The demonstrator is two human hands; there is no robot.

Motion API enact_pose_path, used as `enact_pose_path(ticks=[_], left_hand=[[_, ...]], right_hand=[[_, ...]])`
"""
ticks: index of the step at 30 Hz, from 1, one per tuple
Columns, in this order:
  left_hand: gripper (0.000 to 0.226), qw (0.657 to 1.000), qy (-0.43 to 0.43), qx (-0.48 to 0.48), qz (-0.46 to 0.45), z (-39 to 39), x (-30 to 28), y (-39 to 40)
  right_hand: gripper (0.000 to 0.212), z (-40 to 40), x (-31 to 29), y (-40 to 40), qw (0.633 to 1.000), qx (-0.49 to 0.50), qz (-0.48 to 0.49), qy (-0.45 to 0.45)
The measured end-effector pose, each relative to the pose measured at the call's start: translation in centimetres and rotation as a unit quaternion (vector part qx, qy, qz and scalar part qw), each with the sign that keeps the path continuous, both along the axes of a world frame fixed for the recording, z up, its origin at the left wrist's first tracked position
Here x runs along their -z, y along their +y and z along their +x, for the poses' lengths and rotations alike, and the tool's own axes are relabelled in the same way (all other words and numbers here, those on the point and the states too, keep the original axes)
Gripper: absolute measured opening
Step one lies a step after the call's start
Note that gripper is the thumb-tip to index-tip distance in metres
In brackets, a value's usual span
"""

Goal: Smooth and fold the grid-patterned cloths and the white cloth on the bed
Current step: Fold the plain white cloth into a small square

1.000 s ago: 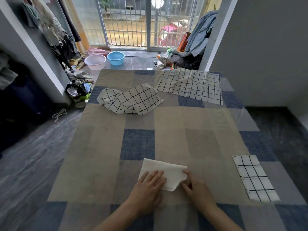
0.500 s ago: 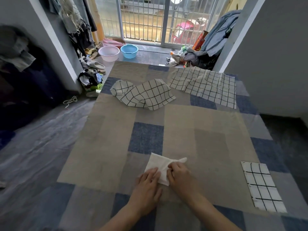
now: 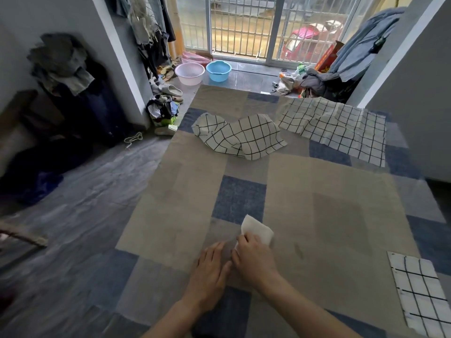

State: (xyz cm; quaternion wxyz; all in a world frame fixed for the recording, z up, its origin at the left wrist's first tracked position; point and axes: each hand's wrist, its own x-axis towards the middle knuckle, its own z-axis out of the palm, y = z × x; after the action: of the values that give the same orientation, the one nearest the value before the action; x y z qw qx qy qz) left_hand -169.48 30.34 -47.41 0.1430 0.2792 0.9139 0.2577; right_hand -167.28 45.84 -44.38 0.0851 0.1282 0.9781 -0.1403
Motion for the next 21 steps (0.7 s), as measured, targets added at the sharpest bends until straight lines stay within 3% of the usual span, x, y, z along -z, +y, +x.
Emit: enact_pose_path(ticks=[4, 7, 9, 13, 17, 21], left_hand=[[0.093, 0.999, -0.021, -0.006, 0.034, -0.1, -0.2, -0.1], [0.062, 0.996, -0.027, -0.008, 0.085, -0.3, -0.3, 0.4], [0.054, 0.991, -0.025, -0.013, 0.131, -0.6, -0.3, 1.0], [0.053, 0.989, -0.016, -0.011, 0.145, -1.4, -0.4, 2.8], [0.063, 0.99, -0.061, -0.008, 0.123, -1.7, -0.3, 4.1], [0.063, 0.99, -0.081, 0.004, 0.114, -1.6, -0.1, 4.6]], right_hand=[[0.034, 0.3, 0.2, -0.2, 1.0, -0.014, 0.002, -0.012], [0.041, 0.7, 0.3, 0.0, 1.0, -0.021, -0.012, -0.017], [0.046, 1.2, 0.4, 0.1, 0.999, -0.028, -0.026, -0.005], [0.054, 2.3, 0.4, 0.3, 0.997, -0.045, -0.051, 0.024], [0.048, 3.6, 0.4, 1.0, 0.994, -0.056, -0.085, 0.032], [0.04, 4.2, 0.9, 3.4, 0.984, 0.031, -0.149, 0.088]])
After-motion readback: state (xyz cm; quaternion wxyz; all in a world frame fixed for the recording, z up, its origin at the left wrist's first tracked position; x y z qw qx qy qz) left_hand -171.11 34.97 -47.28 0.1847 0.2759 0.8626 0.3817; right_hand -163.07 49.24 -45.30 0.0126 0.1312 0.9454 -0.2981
